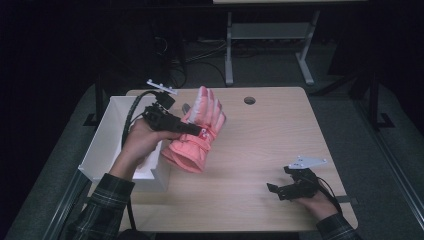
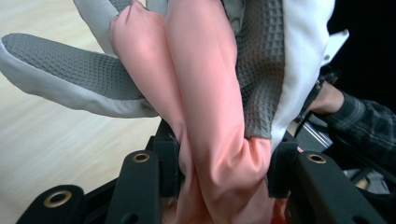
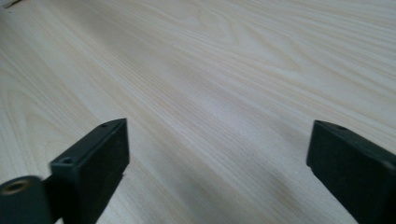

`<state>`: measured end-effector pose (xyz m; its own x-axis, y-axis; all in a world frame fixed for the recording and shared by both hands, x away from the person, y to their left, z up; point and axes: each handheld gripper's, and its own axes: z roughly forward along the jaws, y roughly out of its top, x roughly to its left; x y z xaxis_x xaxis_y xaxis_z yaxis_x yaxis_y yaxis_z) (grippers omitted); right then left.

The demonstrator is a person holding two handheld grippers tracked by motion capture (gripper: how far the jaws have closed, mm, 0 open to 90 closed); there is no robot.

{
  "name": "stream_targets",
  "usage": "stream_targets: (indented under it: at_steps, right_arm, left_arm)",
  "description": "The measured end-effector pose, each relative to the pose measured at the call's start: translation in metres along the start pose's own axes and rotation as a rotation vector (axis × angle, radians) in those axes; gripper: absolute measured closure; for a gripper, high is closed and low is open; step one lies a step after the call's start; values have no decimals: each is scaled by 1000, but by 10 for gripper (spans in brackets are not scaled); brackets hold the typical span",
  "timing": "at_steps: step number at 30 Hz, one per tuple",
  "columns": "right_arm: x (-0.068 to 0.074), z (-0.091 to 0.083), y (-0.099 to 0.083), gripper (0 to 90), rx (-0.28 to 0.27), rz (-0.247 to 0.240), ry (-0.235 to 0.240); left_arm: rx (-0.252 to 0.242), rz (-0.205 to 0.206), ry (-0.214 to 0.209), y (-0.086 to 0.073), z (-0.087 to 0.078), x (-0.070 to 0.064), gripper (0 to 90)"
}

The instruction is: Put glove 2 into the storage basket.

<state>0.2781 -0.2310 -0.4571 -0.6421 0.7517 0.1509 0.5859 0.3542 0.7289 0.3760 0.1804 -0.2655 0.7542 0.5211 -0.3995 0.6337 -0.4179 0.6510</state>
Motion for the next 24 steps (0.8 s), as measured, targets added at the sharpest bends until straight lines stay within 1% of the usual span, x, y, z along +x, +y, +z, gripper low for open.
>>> stream_targets:
  at_steps: [1,4,9,11,12,14,16,20,21,22,24]
  right_arm:
    - [0,0,0,22,3,6,0]
    - [-2,0,0,21,5,8,-22]
    - [-2,2,0,21,10,0,-22]
    - [-1,4,0,21,14,-7,-22]
    - [-1,5,0,21,16,-9,-24]
    - [0,6,0,21,17,-12,-25]
    - [-1,6,-1,21,18,-17,-32]
    - [-2,6,-2,21,11,-15,-34]
    - [-1,6,-2,21,10,-17,-35]
    - [-1,6,-2,21,10,-18,-35]
    - [-1,7,-2,21,9,-22,-34]
  left_arm:
    - [-6,-5,9,0,-6,2,579]
    - [-22,-12,52,-2,-25,8,579]
    - [-60,-46,80,-8,-55,22,579]
    - [-74,-62,94,-12,-66,29,579]
    - [-83,-69,108,-15,-72,33,579]
    - [-99,-84,120,-20,-81,40,578]
    - [-113,-97,135,-25,-87,46,577]
    - [-121,-129,170,-38,-97,61,577]
    - [-120,-132,176,-39,-97,63,577]
    - [-120,-139,191,-43,-98,68,577]
    - [-119,-149,204,-47,-98,74,577]
